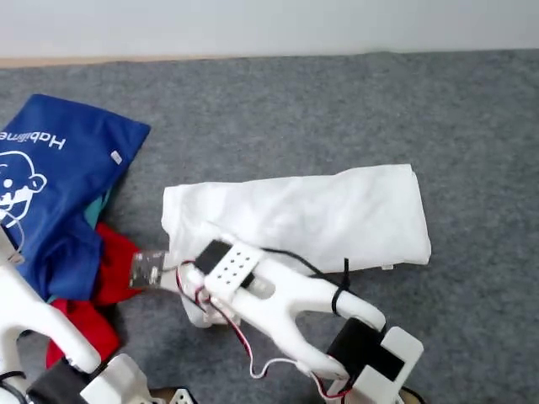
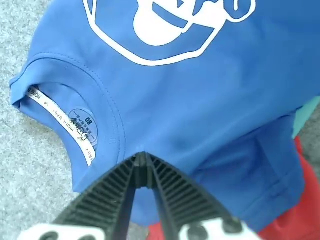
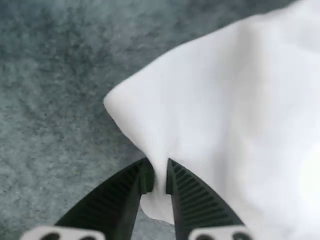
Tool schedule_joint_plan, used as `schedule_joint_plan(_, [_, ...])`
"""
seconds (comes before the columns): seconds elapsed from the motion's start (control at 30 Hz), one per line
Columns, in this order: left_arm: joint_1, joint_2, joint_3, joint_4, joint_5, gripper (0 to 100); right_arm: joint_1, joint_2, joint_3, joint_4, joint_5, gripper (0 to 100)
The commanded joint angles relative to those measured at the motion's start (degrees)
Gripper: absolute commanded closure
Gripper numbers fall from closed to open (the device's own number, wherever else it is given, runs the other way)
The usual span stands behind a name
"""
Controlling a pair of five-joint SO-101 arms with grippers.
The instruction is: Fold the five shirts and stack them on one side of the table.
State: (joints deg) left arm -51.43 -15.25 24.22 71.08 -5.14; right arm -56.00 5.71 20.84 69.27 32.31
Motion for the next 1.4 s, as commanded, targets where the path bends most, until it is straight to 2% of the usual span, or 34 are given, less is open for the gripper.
schedule_joint_plan(0.0, [0.00,-2.46,-0.66,-0.79,-0.18,100,3.21,-0.13,-6.59,2.24,0.97,94.8])
schedule_joint_plan(0.27, [0.00,-2.46,-0.66,-0.79,-0.18,100,10.42,0.40,-10.81,1.89,1.05,94.6])
schedule_joint_plan(0.5, [0.09,-2.46,-0.66,-0.79,-0.18,100,15.43,10.15,-22.42,2.33,1.05,94.5])
schedule_joint_plan(0.8, [0.09,-2.46,-0.66,-0.79,-0.18,100,17.27,19.82,-36.48,8.75,0.88,92.0])
schedule_joint_plan(0.97, [0.09,-2.46,-0.66,-0.79,-0.18,100,17.36,20.53,-39.47,13.14,0.70,83.5])
schedule_joint_plan(1.37, [0.26,-2.46,-0.66,-0.79,-0.18,100,23.69,20.79,-40.00,12.00,0.97,82.6])
